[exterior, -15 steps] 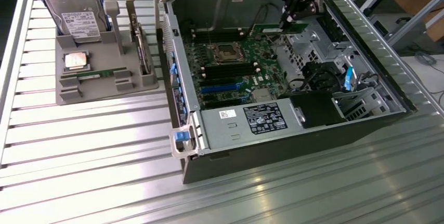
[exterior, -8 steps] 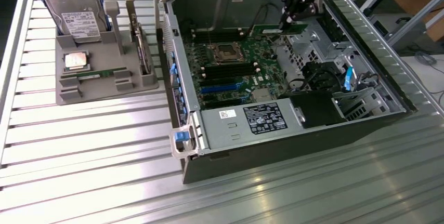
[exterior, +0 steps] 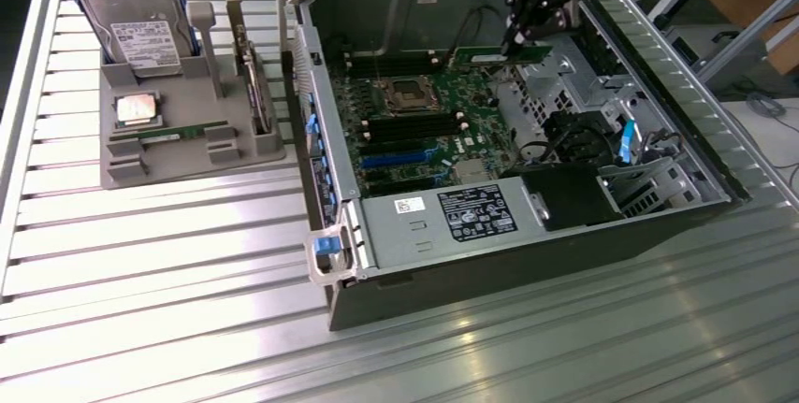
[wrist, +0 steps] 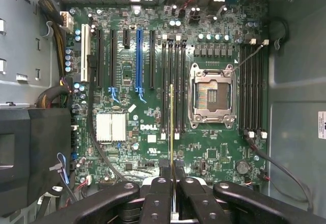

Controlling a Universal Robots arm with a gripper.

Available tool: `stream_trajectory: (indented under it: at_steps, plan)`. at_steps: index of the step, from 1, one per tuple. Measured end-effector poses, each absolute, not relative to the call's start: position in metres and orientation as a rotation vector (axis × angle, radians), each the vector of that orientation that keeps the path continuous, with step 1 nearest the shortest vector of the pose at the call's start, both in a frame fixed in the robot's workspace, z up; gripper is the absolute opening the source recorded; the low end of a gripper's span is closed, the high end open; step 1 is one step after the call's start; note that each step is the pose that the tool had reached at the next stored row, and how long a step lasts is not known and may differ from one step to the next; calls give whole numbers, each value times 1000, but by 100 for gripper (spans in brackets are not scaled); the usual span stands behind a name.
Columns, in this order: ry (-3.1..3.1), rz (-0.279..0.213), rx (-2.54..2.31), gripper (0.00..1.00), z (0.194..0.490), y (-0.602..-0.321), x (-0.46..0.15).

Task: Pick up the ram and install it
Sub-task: 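Insert the ram into the slot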

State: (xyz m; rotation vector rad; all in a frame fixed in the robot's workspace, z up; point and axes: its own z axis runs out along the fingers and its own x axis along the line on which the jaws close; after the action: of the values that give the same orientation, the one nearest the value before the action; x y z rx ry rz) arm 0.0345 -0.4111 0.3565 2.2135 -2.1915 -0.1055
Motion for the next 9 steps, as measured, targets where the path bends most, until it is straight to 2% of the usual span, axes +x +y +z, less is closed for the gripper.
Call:
stream_trajectory:
  at_steps: [9]
  plan:
    - [-2191,-105,2213,13,354,-411,35]
